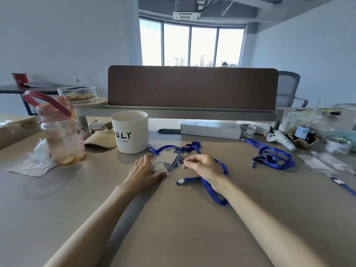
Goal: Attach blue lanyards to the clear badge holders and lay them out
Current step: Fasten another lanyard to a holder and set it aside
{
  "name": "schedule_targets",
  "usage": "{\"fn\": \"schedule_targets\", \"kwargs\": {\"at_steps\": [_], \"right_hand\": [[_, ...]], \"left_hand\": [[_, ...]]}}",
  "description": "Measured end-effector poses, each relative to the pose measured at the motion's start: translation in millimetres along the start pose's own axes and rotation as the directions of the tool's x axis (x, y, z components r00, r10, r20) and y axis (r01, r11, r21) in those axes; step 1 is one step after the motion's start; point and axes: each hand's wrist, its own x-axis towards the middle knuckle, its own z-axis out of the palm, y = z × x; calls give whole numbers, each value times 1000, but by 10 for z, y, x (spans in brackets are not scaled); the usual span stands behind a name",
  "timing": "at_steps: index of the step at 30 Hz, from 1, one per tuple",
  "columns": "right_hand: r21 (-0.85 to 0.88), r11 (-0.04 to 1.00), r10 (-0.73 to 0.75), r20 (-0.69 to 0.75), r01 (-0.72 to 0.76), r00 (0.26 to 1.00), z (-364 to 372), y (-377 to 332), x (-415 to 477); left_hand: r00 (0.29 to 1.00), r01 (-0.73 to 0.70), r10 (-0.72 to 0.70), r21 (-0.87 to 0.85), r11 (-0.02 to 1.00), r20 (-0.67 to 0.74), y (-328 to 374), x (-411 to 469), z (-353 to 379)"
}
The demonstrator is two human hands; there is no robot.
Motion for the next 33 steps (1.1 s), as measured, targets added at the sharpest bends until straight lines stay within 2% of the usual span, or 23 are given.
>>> {"fn": "schedule_targets", "kwargs": {"at_steps": [3, 7, 9, 12, 14, 16, 21, 24, 29, 33], "right_hand": [[-5, 997, -82, -38, 82, 996, 15, 130, 8], [-149, 970, -218, -161, 195, 963, -17, 182, 70], [-182, 958, -257, -203, 222, 945, -33, 173, 90], [-246, 942, -276, -175, 229, 945, -8, 145, 93], [-250, 940, -277, -154, 234, 948, 19, 120, 86], [-179, 957, -253, -122, 230, 960, 47, 81, 65], [50, 985, -161, -65, 165, 985, 58, -10, 31], [146, 983, -105, -53, 112, 993, 42, -21, 23], [223, 972, -70, -29, 75, 997, -21, 17, 36], [207, 978, -50, 70, 35, 996, -1, -4, 25]], "left_hand": [[1000, 28, -28, 4, 1000, -4, -8, 7, -51], [999, 47, -45, -68, 997, 31, 28, -37, -204], [1000, 15, -15, -122, 992, 0, 76, -99, -272], [995, -76, 62, -178, 981, -82, 164, -165, -316], [994, -103, 93, -185, 977, -62, 227, -194, -318], [993, -122, 119, -177, 977, -28, 260, -207, -304], [987, -152, 138, -210, 966, -80, 284, -242, -309], [990, -140, 134, -223, 965, -39, 280, -234, -308], [991, -132, 128, -238, 962, -33, 272, -212, -303], [991, -115, 126, -209, 971, 37, 250, -199, -283]]}}
